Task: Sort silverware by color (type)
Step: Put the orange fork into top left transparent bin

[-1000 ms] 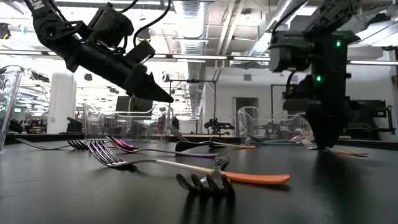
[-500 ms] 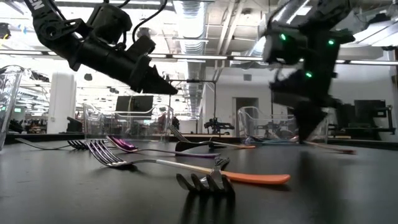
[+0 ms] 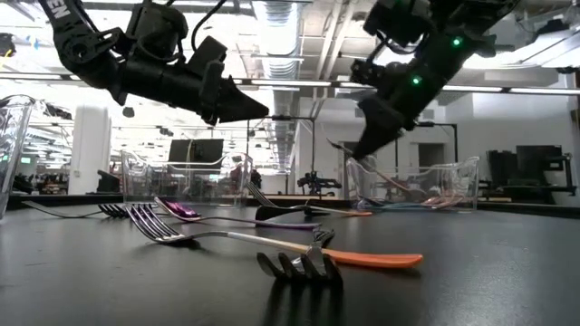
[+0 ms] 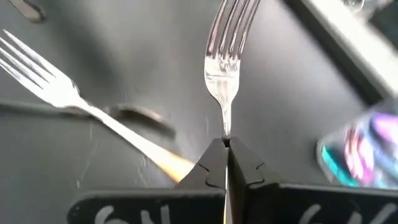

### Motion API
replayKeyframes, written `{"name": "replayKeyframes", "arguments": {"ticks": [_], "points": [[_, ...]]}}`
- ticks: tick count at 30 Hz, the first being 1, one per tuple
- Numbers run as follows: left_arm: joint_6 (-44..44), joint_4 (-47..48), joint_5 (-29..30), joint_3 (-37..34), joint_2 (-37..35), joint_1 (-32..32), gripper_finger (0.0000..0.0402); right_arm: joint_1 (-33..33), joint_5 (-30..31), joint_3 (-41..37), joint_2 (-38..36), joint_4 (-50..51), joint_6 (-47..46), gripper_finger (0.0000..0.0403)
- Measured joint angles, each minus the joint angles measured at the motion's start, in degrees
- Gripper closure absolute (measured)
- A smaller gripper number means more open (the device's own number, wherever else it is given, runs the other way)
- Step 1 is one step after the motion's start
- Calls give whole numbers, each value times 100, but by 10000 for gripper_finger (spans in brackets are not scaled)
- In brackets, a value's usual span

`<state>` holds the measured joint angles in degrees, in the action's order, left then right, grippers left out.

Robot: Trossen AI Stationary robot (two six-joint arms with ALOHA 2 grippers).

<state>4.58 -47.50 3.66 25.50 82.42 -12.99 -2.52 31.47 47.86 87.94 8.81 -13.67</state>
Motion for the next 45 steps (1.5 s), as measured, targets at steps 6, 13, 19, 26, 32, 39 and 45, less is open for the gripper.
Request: {"name": "replayKeyframes", "arguments": {"ticks": [6, 13, 19, 26, 32, 39, 45], "points": [[-234, -752, -559, 301, 775, -64, 243, 31, 13, 0, 0, -1147, 850, 394], [-440, -729, -1100, 1123, 1761, -62, 189, 31, -30, 2, 0, -1485, 1060, 394], [-442, -724, -1550, 1545, 2071, -49, 165, 28, -412, 4, -1, -1485, 922, 394], [-328, -748, -1657, 1631, 2080, -51, 209, -50, -462, 4, -4, -1487, 918, 394], [-228, -751, -1654, 1631, 2080, -54, 315, -44, -454, 6, -4, -1490, 916, 394], [-221, -757, -1669, 1631, 2078, -51, 336, -46, -464, 9, -4, -1501, 927, 394], [-223, -757, -1651, 1631, 2078, -51, 336, -46, -464, 9, -4, -1505, 867, 392]]}}
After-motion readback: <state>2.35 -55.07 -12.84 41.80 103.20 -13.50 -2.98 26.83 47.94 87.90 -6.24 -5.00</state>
